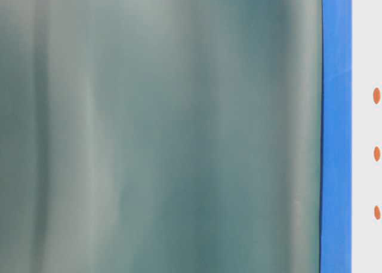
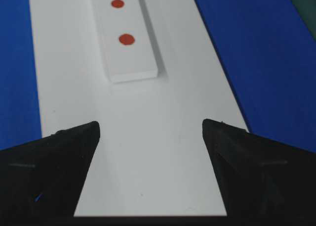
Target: Hit the mark with a hammer.
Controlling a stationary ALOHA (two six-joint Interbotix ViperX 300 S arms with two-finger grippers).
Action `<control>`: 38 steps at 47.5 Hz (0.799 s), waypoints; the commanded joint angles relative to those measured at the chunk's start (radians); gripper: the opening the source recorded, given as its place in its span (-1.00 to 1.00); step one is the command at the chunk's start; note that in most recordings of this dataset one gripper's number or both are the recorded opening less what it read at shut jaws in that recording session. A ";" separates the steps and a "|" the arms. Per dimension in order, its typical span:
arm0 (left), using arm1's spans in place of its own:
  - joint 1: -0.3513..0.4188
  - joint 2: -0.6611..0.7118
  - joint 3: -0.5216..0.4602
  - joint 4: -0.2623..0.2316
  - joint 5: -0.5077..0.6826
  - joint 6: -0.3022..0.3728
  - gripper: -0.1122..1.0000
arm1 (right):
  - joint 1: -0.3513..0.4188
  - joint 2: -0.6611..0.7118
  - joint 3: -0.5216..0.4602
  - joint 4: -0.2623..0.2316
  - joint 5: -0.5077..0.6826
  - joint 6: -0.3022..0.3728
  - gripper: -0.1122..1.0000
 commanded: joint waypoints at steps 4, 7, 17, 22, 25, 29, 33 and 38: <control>-0.003 0.014 -0.023 -0.002 -0.034 0.005 0.66 | -0.002 0.014 -0.018 0.002 -0.035 -0.002 0.66; -0.003 0.015 -0.021 -0.002 -0.054 0.006 0.66 | -0.002 0.017 -0.017 0.000 -0.037 -0.002 0.67; -0.043 0.031 -0.017 0.000 -0.109 0.009 0.66 | 0.000 0.018 -0.017 0.000 -0.038 -0.002 0.66; -0.086 0.035 -0.015 0.000 -0.130 0.009 0.66 | 0.014 0.021 -0.014 0.000 -0.051 -0.002 0.66; -0.107 0.037 -0.017 0.000 -0.137 0.009 0.66 | 0.026 0.026 -0.012 0.000 -0.069 -0.002 0.66; -0.127 0.037 -0.017 0.000 -0.140 0.009 0.66 | 0.046 0.037 -0.009 0.000 -0.094 -0.002 0.66; -0.129 0.037 -0.017 0.000 -0.141 0.009 0.66 | 0.054 0.046 -0.008 0.000 -0.107 0.000 0.66; -0.127 0.037 -0.017 0.000 -0.140 0.008 0.66 | 0.054 0.054 -0.003 0.000 -0.110 0.003 0.66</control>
